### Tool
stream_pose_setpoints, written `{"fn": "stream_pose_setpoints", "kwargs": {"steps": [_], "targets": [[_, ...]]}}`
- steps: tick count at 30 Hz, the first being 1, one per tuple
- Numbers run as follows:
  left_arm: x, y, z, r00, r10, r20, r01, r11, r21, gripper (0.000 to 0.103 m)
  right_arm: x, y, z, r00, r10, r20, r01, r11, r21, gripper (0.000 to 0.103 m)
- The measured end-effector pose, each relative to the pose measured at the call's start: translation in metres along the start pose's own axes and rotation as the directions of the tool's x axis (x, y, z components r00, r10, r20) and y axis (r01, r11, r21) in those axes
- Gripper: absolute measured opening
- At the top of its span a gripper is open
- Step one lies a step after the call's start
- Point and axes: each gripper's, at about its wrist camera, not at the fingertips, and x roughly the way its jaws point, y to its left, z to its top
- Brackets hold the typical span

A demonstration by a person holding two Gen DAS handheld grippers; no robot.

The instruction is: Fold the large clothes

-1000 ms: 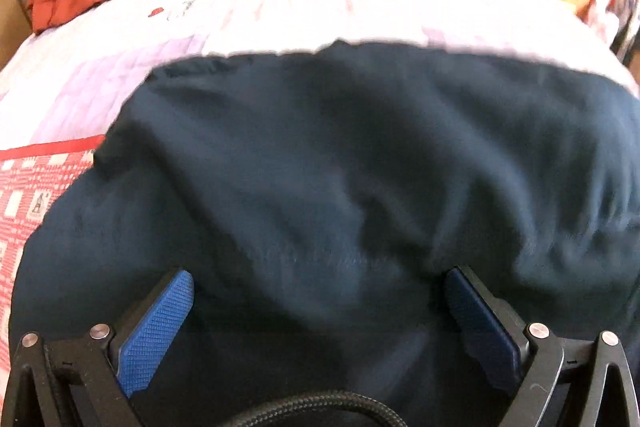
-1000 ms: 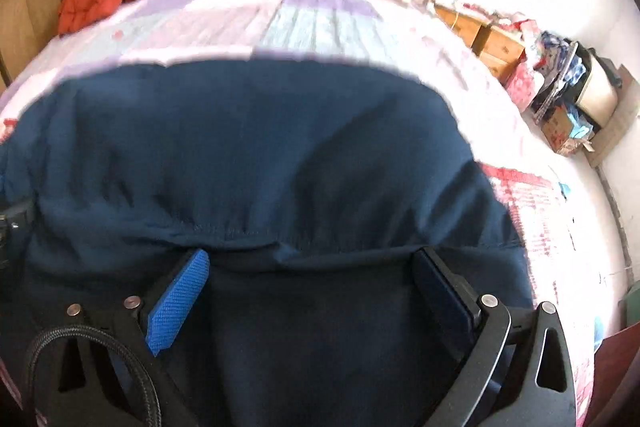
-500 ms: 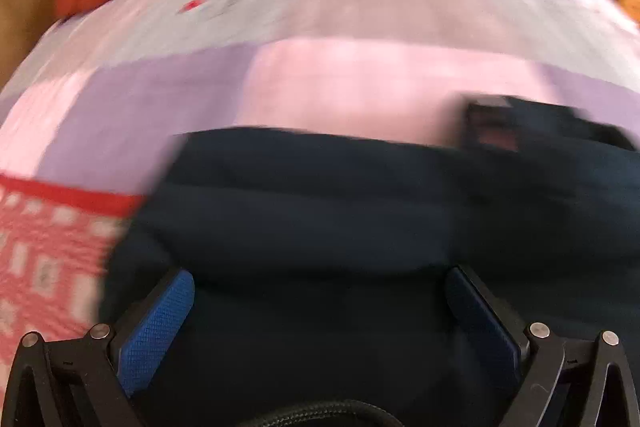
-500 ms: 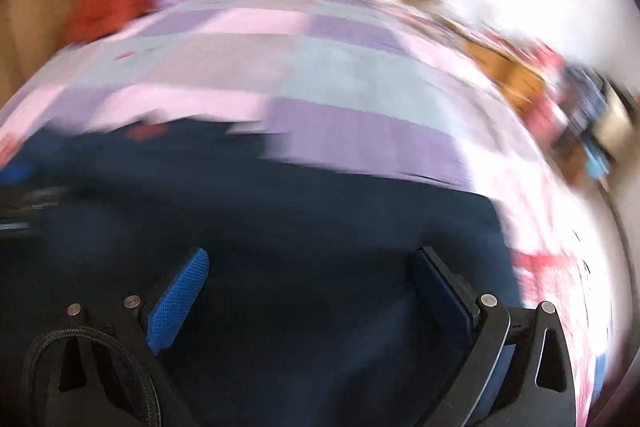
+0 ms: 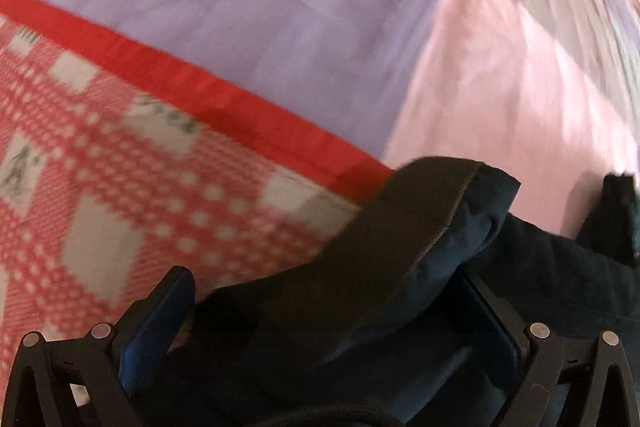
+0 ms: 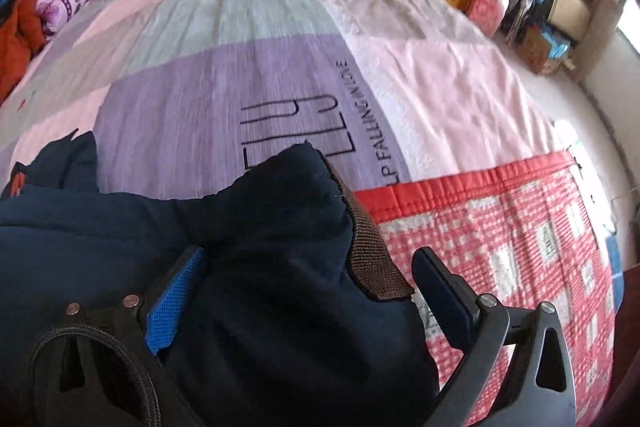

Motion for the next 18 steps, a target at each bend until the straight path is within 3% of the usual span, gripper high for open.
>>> {"fn": "stream_pose_setpoints", "kwargs": {"steps": [3,5,6,7,8,10,12,13,15,17,18], "targets": [[-0.021,0.047,-0.003,0.998,-0.045,0.045,0.049,0.993,-0.103,0.103,-0.017,-0.009,-0.003,1.0,0.024,0.01,-0.025,0.999,0.044,0.103],[-0.039,0.079,-0.015,0.989,-0.112,0.093,0.128,0.971,-0.2,0.102,-0.053,-0.005,-0.015,0.993,0.043,0.111,-0.044,0.999,0.004,0.102],[-0.054,0.083,-0.024,0.986,-0.092,0.137,0.117,0.975,-0.187,0.102,-0.068,0.0,-0.023,0.987,0.055,0.15,-0.05,0.998,-0.034,0.102],[-0.069,0.081,-0.036,0.98,-0.081,0.183,0.109,0.983,-0.149,0.101,-0.09,0.009,-0.038,0.977,0.079,0.2,-0.061,0.994,-0.095,0.102],[-0.092,0.069,-0.062,0.963,-0.09,0.254,0.107,0.993,-0.054,0.101,-0.114,0.022,-0.059,0.961,0.123,0.247,-0.084,0.983,-0.164,0.102],[-0.118,0.03,-0.114,0.946,-0.11,0.306,0.068,0.987,0.143,0.101,-0.143,0.047,-0.096,0.941,0.2,0.274,-0.129,0.958,-0.258,0.102],[-0.133,-0.014,-0.171,0.935,-0.155,0.32,0.047,0.946,0.322,0.101,-0.166,0.082,-0.14,0.925,0.262,0.274,-0.158,0.924,-0.349,0.102],[-0.135,-0.039,-0.205,0.932,-0.203,0.3,0.066,0.91,0.408,0.101,-0.172,0.099,-0.158,0.919,0.296,0.261,-0.181,0.905,-0.386,0.102],[-0.127,-0.071,-0.249,0.942,-0.267,0.205,0.131,0.851,0.508,0.101,-0.18,0.138,-0.196,0.914,0.347,0.21,-0.214,0.852,-0.478,0.102],[-0.111,-0.089,-0.281,0.953,-0.274,0.125,0.158,0.807,0.568,0.101,-0.176,0.16,-0.222,0.93,0.325,0.173,-0.185,0.819,-0.542,0.101],[-0.1,-0.092,-0.293,0.963,-0.232,0.139,0.106,0.796,0.597,0.102,-0.169,0.161,-0.229,0.94,0.302,0.162,-0.164,0.813,-0.559,0.101]]}}
